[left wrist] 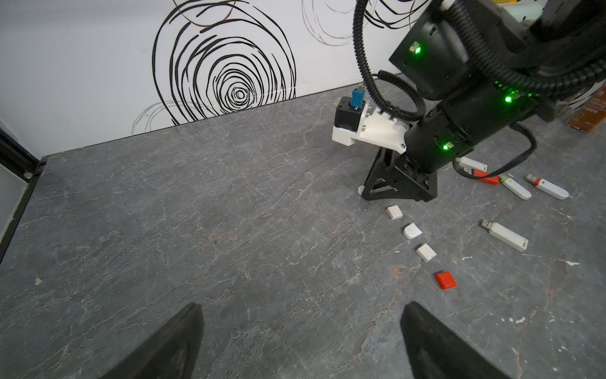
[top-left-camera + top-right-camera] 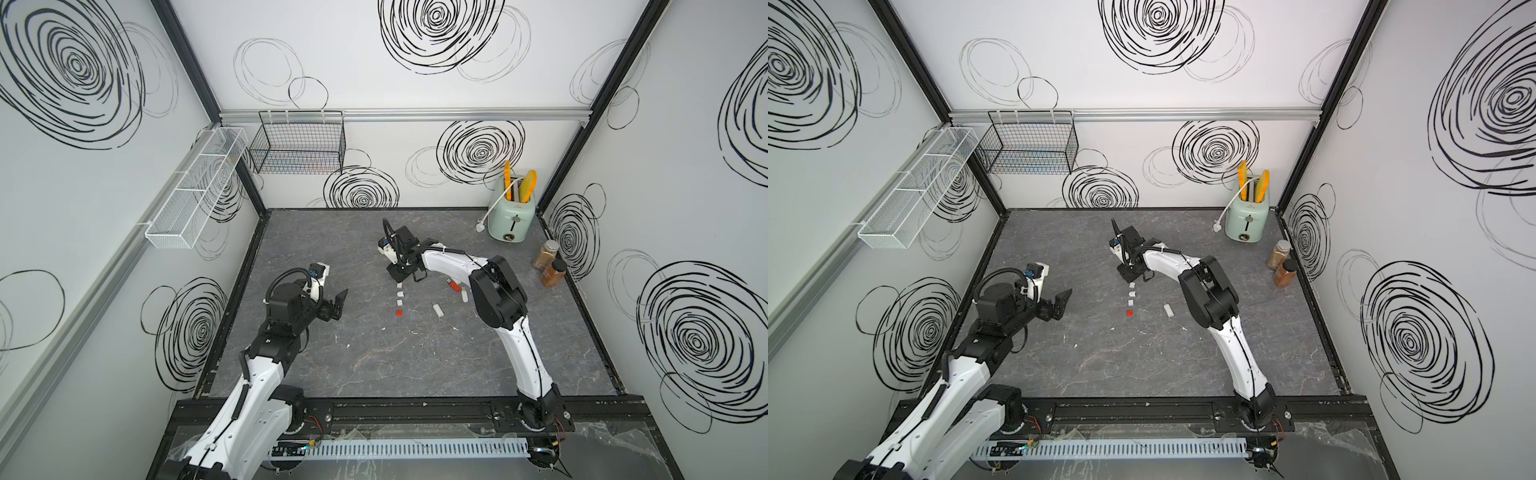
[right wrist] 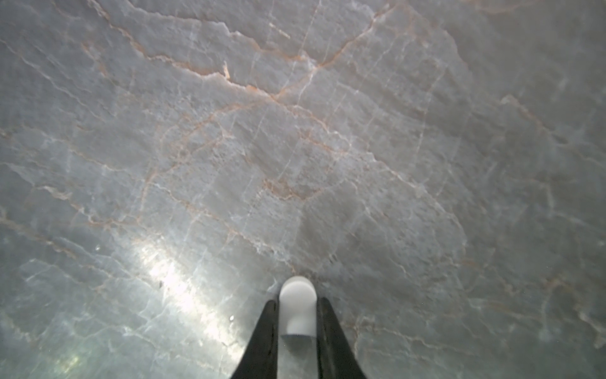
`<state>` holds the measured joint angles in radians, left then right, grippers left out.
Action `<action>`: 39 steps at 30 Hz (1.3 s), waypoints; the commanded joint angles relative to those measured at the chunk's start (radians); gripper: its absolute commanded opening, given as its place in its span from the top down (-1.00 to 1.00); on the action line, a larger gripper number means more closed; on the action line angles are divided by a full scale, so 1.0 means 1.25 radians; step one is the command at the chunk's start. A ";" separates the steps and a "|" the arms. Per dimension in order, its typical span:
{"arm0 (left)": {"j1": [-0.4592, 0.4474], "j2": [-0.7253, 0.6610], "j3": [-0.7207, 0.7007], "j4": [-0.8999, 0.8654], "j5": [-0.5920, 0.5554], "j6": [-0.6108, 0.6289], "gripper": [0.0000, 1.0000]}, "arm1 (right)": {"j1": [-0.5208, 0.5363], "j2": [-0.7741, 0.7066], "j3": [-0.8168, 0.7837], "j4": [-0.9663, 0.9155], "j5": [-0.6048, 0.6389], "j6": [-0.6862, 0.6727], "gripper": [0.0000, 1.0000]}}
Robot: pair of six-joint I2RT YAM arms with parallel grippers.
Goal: Close the usb drive cover
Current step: Pick up the cover from the center of the board.
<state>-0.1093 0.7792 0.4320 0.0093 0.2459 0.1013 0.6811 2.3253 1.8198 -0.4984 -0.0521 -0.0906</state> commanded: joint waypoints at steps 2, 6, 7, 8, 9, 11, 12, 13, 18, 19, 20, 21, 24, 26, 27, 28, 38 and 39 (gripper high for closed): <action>0.002 0.003 0.004 0.029 0.012 -0.007 -0.97 | 0.001 0.011 0.001 -0.060 0.004 -0.010 0.66; -0.010 0.014 0.026 0.011 0.018 -0.015 -0.99 | 0.004 -0.034 -0.028 -0.038 -0.001 -0.014 0.69; -0.016 0.018 0.034 0.004 0.016 -0.016 -0.99 | 0.004 -0.051 -0.040 -0.028 -0.004 -0.015 0.70; -0.023 0.021 0.042 -0.003 0.014 -0.018 -0.99 | 0.005 -0.071 -0.054 -0.016 -0.008 -0.017 0.70; -0.028 0.026 0.051 -0.011 0.016 -0.020 -0.99 | 0.006 -0.089 -0.068 -0.006 -0.012 -0.018 0.71; -0.037 0.038 0.071 -0.023 0.022 -0.026 -0.99 | 0.011 -0.139 -0.104 0.025 -0.021 -0.026 0.72; -0.038 0.044 0.079 -0.027 0.027 -0.031 -0.99 | 0.014 -0.161 -0.123 0.041 -0.022 -0.029 0.73; -0.038 0.051 0.087 -0.028 0.035 -0.040 -0.99 | 0.019 -0.190 -0.146 0.060 -0.022 -0.035 0.75; -0.042 0.113 0.123 -0.038 0.100 -0.089 -0.98 | 0.068 -0.335 -0.308 0.199 -0.011 -0.090 0.75; -0.045 0.133 0.135 -0.043 0.120 -0.097 -0.96 | 0.079 -0.364 -0.342 0.235 -0.016 -0.101 0.76; -0.046 0.149 0.145 -0.044 0.138 -0.106 -0.95 | 0.087 -0.386 -0.369 0.260 -0.020 -0.113 0.77; -0.046 0.162 0.155 -0.046 0.159 -0.117 -0.93 | 0.097 -0.413 -0.402 0.288 -0.025 -0.127 0.78; -0.046 0.187 0.171 -0.039 0.239 -0.154 -0.93 | 0.114 -0.477 -0.479 0.358 -0.035 -0.153 0.79; -0.045 0.200 0.170 -0.032 0.303 -0.174 -0.92 | 0.121 -0.515 -0.529 0.408 -0.047 -0.169 0.80; -0.043 0.207 0.168 -0.029 0.341 -0.182 -0.90 | 0.124 -0.536 -0.558 0.437 -0.056 -0.178 0.81; -0.041 0.215 0.164 -0.024 0.373 -0.191 -0.88 | 0.127 -0.555 -0.588 0.468 -0.071 -0.191 0.82; -0.041 0.241 0.122 0.052 0.554 -0.298 -0.67 | 0.135 -0.660 -0.802 0.673 -0.139 -0.271 0.89; -0.047 0.245 0.122 0.053 0.557 -0.299 -0.65 | 0.140 -0.663 -0.812 0.682 -0.142 -0.272 0.88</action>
<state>-0.1596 1.0718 0.6010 0.0078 0.8494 -0.2260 0.8429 1.5253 0.8337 0.2409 -0.1867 -0.3847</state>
